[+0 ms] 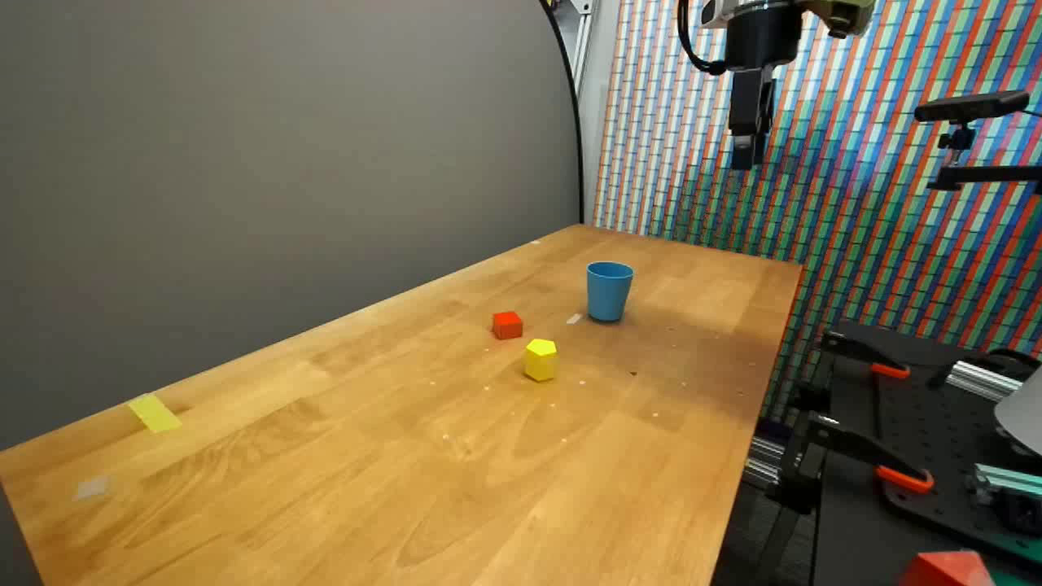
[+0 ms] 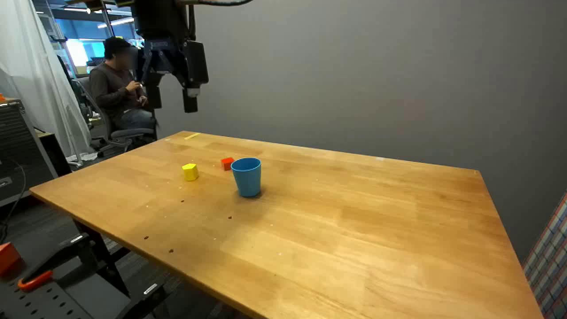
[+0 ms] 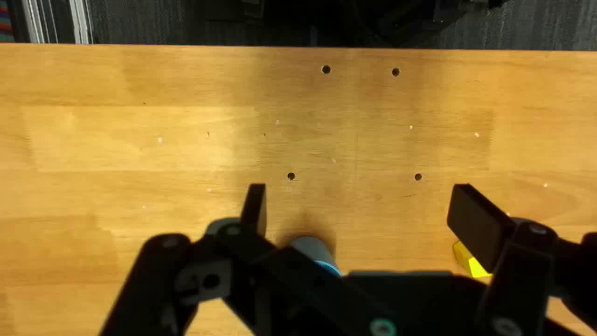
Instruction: Put the yellow block in the cup
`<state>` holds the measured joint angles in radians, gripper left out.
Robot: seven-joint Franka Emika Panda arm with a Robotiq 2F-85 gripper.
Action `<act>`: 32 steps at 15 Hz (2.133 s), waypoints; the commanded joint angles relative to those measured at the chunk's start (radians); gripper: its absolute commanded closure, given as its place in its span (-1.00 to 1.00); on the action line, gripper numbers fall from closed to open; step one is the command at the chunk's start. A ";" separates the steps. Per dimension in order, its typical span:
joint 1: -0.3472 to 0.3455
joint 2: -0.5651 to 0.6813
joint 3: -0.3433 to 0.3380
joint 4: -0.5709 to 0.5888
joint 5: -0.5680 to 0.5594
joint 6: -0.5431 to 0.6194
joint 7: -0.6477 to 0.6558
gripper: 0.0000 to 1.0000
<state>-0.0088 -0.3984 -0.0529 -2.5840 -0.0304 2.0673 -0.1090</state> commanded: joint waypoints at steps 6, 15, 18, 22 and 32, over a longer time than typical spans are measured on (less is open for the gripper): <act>-0.003 0.000 0.003 0.002 0.001 -0.001 -0.001 -1.00; 0.072 0.347 0.129 0.296 -0.056 -0.110 0.039 -1.00; 0.114 0.529 0.175 0.458 -0.096 -0.166 0.018 -1.00; 0.158 0.765 0.202 0.667 -0.110 -0.160 -0.037 -1.00; 0.152 1.210 0.244 1.086 0.049 -0.192 -0.165 -1.00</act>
<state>0.1588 0.7172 0.1693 -1.6206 -0.0280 1.9467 -0.2514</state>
